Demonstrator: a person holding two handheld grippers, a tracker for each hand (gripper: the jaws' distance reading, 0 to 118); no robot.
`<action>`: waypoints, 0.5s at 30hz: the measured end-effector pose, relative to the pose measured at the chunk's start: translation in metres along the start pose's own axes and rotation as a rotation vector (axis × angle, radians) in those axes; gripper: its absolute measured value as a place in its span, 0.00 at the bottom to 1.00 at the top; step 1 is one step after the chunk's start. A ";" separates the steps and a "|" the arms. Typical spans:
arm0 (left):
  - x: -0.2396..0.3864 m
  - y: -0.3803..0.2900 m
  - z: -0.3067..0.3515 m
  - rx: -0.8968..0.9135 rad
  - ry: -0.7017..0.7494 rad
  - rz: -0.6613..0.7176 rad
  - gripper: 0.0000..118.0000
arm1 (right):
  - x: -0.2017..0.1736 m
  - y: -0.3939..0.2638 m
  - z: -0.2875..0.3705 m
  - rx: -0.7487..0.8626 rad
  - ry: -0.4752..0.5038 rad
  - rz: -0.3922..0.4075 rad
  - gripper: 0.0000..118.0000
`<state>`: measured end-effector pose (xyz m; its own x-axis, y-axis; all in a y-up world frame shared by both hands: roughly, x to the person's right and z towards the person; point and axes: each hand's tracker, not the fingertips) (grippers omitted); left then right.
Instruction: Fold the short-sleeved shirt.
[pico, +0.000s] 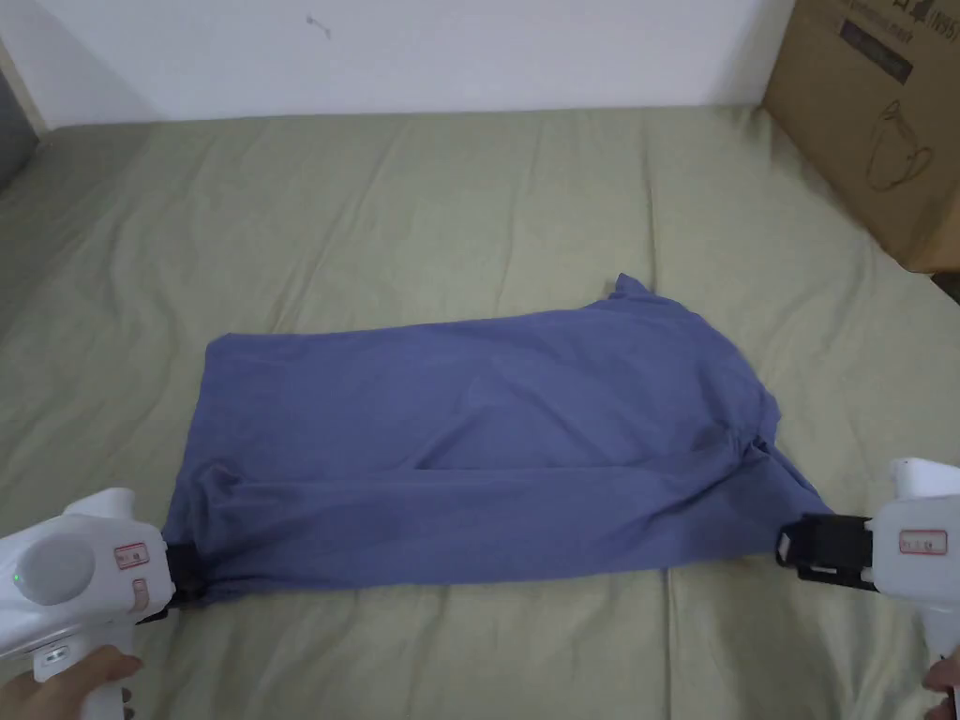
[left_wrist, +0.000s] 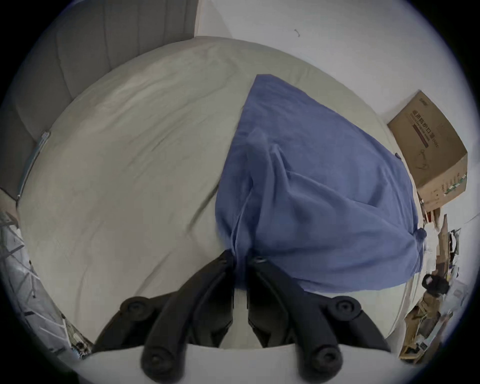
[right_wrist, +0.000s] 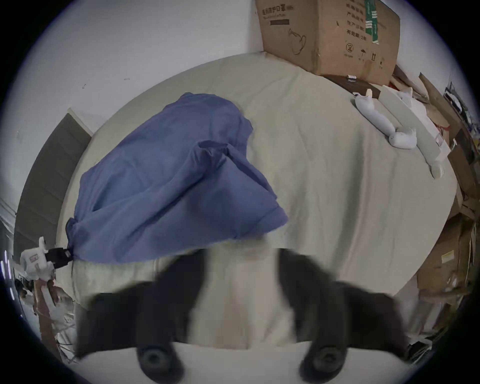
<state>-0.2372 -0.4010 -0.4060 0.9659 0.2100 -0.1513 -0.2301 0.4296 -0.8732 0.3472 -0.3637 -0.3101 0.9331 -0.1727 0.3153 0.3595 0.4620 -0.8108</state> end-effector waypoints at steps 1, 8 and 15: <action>-0.002 0.001 0.003 -0.001 -0.006 -0.003 0.07 | 0.000 0.006 -0.005 -0.002 0.001 0.008 0.92; 0.007 0.010 0.021 0.017 0.024 -0.082 0.07 | 0.000 0.033 -0.078 -0.170 -0.056 0.042 0.35; 0.007 0.009 0.036 0.016 0.017 -0.136 0.07 | -0.015 0.037 -0.019 -0.048 -0.013 0.049 0.10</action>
<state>-0.2366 -0.3637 -0.3984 0.9901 0.1346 -0.0400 -0.0990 0.4668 -0.8788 0.3469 -0.3609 -0.3538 0.9496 -0.1397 0.2806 0.3134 0.4274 -0.8480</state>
